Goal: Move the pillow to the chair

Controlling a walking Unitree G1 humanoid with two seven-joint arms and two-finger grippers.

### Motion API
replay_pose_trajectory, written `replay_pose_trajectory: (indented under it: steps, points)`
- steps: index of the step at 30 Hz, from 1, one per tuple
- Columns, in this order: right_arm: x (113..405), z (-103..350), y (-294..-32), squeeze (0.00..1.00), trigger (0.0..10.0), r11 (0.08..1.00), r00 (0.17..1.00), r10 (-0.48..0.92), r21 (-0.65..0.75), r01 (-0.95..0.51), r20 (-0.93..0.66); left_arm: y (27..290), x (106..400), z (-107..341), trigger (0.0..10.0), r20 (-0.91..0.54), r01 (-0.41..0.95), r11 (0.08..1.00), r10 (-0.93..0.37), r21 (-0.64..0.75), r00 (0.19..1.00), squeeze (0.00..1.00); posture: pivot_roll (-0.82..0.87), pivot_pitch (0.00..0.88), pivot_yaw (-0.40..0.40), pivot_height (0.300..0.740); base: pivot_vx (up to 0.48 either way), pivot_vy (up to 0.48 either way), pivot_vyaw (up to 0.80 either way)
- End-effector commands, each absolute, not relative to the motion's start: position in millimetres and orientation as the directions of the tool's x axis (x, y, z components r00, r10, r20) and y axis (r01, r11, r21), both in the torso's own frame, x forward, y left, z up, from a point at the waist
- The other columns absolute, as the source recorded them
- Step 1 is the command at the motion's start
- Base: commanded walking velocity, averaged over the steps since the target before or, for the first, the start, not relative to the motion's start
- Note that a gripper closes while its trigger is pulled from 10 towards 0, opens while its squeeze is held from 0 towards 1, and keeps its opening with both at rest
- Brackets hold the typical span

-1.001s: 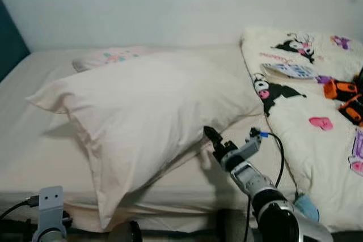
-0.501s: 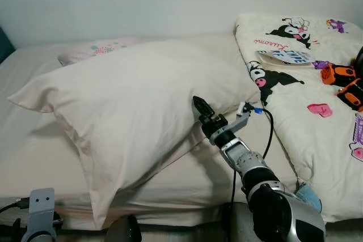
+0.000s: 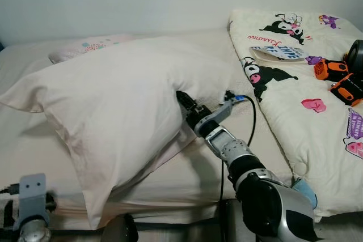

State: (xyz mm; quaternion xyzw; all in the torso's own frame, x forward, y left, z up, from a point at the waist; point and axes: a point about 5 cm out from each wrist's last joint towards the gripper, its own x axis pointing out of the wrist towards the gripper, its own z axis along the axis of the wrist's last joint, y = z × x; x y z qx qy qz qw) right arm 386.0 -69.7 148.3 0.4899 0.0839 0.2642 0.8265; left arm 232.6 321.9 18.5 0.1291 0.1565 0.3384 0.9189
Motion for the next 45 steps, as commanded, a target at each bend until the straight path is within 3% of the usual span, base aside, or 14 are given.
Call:
replay_pose_trajectory:
  steps: [1,12,14,15,18,24,27,33,36,45]
  points:
    - [384,146,-59,0.00,0.0,0.401,0.842,0.532,0.851,-0.338,0.084,331,235,29,10.0,-0.162,-0.600,0.725,0.673,0.338,0.721,0.00,0.06,0.142,0.026,0.487,0.000,0.000,0.00]
    - [388,151,-72,0.00,0.0,0.482,0.857,0.505,0.791,-0.378,0.102,332,246,39,10.0,-0.164,-0.645,0.715,0.694,0.270,0.701,0.00,0.04,0.132,0.026,0.487,0.000,0.000,0.00]
    - [390,156,-74,0.00,0.0,0.464,0.851,0.507,0.790,-0.402,0.136,332,247,38,10.0,-0.170,-0.648,0.714,0.696,0.265,0.697,0.00,0.04,0.129,0.026,0.487,0.000,0.000,0.00]
    - [392,173,-77,0.00,0.0,0.382,0.820,0.508,0.785,-0.487,0.262,331,248,38,10.0,-0.180,-0.653,0.714,0.698,0.255,0.693,0.00,0.03,0.119,0.024,0.487,0.000,0.000,0.00]
    - [395,189,-80,0.00,0.0,0.336,0.783,0.515,0.759,-0.557,0.347,329,250,36,10.0,-0.209,-0.657,0.713,0.700,0.243,0.683,0.00,0.03,0.110,0.022,0.497,-0.102,0.000,0.00]
    - [399,224,-92,0.00,0.0,0.305,0.725,0.498,0.686,-0.660,0.476,326,255,35,10.0,-0.227,-0.658,0.715,0.699,0.237,0.678,0.00,0.01,0.091,0.017,0.516,-0.480,0.000,0.00]
    - [398,254,-99,0.00,0.0,0.299,0.652,0.500,0.592,-0.748,0.570,320,259,35,10.0,-0.231,-0.649,0.724,0.689,0.232,0.687,0.00,0.00,0.076,0.019,0.530,-0.100,0.000,0.00]
    - [394,267,-101,0.00,0.0,0.286,0.602,0.516,0.540,-0.791,0.609,315,261,32,10.0,-0.244,-0.642,0.731,0.683,0.231,0.689,0.00,-0.01,0.068,0.004,0.553,0.000,0.000,0.00]
    - [393,266,-102,0.00,0.0,0.289,0.597,0.527,0.533,-0.795,0.605,312,255,21,10.0,-0.325,-0.687,0.712,0.690,0.144,0.647,0.00,-0.02,0.058,-0.001,0.568,0.000,0.000,0.00]
    - [387,275,-100,0.00,0.0,0.265,0.563,0.528,0.507,-0.820,0.636,302,246,4,10.0,-0.392,-0.644,0.742,0.656,0.183,0.645,0.00,-0.02,0.038,0.003,0.605,0.000,0.000,0.00]
